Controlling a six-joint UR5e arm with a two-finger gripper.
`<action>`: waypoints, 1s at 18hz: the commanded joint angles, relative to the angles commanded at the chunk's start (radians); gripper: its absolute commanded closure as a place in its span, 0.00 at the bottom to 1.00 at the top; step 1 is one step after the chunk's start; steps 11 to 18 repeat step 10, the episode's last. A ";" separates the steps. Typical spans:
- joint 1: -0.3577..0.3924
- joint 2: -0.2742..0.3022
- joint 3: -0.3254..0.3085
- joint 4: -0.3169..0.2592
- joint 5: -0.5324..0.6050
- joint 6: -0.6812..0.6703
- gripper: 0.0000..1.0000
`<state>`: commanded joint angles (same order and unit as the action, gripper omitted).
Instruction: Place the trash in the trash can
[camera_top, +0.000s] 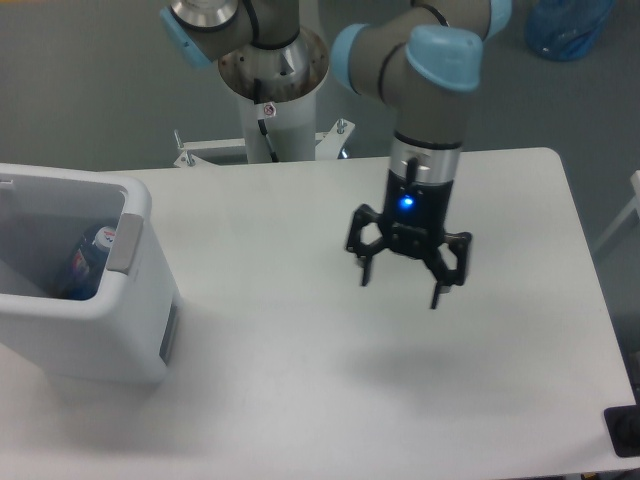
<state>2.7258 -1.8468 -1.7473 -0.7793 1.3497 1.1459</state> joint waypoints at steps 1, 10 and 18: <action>0.000 -0.015 0.014 0.000 0.015 0.002 0.00; -0.057 -0.058 0.031 -0.018 0.166 0.008 0.00; -0.057 -0.058 0.031 -0.018 0.166 0.008 0.00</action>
